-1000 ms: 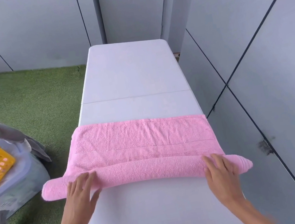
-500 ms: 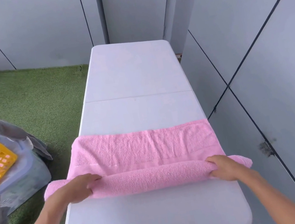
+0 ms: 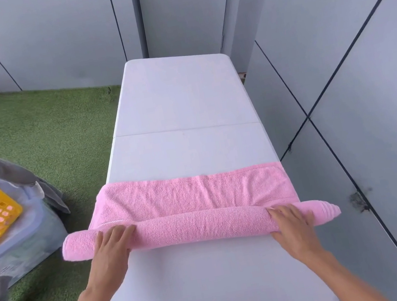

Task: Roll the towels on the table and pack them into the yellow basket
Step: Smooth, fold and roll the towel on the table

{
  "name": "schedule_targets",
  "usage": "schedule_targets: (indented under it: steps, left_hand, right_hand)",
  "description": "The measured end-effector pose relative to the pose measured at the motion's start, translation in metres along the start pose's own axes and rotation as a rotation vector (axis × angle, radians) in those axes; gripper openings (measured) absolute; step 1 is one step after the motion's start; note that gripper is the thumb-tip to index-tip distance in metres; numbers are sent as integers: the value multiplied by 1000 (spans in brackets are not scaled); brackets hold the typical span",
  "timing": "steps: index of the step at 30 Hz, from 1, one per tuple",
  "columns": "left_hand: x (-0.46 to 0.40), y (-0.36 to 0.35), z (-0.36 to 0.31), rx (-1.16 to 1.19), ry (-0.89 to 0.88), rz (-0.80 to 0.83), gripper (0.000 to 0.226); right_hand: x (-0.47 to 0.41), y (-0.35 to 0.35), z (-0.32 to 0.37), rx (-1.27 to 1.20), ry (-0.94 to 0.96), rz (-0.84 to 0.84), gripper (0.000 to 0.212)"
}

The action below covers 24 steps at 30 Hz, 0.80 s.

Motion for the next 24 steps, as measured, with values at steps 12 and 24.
schedule_targets:
  steps: [12, 24]
  left_hand:
    - [-29, 34, 10, 300, 114, 49, 43]
    - [-29, 13, -3, 21, -14, 133, 55]
  right_hand:
    - [-22, 22, -21, -335, -64, -82, 45]
    - [-22, 8, -8, 7, 15, 88, 49]
Point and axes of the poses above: each hand's wrist, its own x-axis away from the middle knuckle, its own y-axis out of the back of the hand, z = x × y, the point moved 9 cm from there along -x, towards the middle knuckle, and after that the axes turned 5 degrees about -z, right-handed, at the moved point
